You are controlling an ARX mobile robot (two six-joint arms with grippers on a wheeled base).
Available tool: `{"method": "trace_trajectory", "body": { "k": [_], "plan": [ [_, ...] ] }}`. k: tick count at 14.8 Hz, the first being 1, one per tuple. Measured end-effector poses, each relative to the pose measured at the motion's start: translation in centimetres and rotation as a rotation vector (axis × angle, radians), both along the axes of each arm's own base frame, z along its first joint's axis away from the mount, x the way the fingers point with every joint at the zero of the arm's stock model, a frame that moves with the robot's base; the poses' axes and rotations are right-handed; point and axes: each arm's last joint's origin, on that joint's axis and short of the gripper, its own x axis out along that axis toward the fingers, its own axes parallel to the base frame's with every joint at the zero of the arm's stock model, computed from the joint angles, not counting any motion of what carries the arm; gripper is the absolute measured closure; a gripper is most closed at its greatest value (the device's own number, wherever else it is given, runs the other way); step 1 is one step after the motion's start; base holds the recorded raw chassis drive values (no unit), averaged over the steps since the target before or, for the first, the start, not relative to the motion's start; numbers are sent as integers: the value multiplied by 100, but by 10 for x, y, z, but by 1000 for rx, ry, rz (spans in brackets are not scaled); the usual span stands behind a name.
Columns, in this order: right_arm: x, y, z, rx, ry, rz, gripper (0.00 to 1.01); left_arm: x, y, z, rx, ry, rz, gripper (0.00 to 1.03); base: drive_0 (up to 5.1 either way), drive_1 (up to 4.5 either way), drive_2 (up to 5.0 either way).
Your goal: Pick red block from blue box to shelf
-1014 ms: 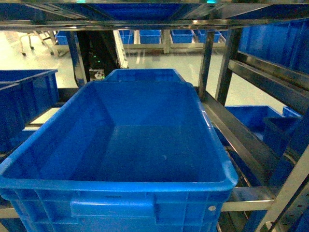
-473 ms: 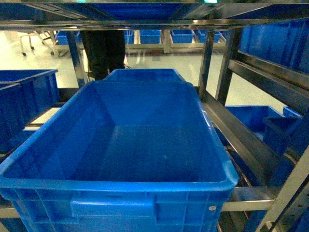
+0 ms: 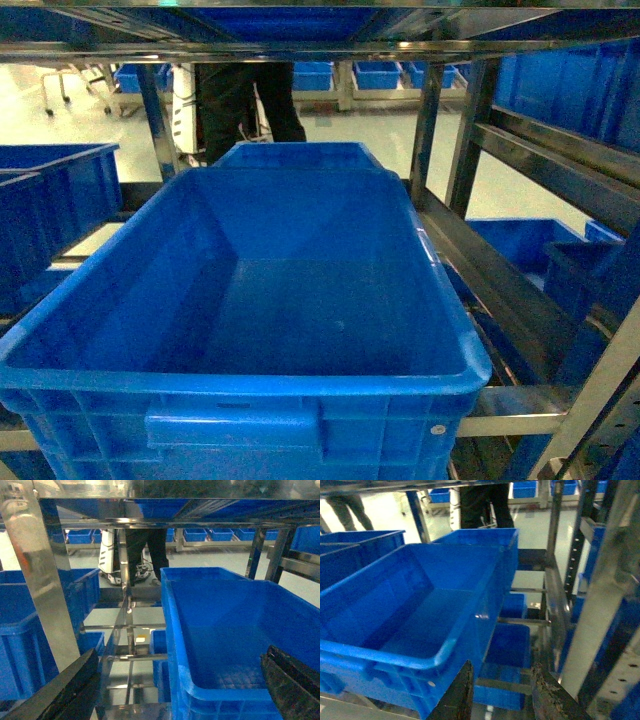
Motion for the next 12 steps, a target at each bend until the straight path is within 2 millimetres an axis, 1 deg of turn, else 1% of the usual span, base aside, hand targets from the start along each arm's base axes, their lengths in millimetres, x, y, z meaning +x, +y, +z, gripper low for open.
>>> {"method": "trace_trajectory", "body": {
  "k": [2,5,7,9,12],
  "plan": [
    [26,10,11,34,11,57,73,0,0,0,0,0,0,5,0,0,0],
    [64,20,13,70,76,114,73,0,0,0,0,0,0,5,0,0,0],
    [86,27,17,89,66,161,73,0,0,0,0,0,0,5,0,0,0],
    [103,36,15,91,74,184,73,0,0,0,0,0,0,5,0,0,0],
    [123,56,5,110,81,240,73,0,0,0,0,0,0,5,0,0,0]
  ]
}}
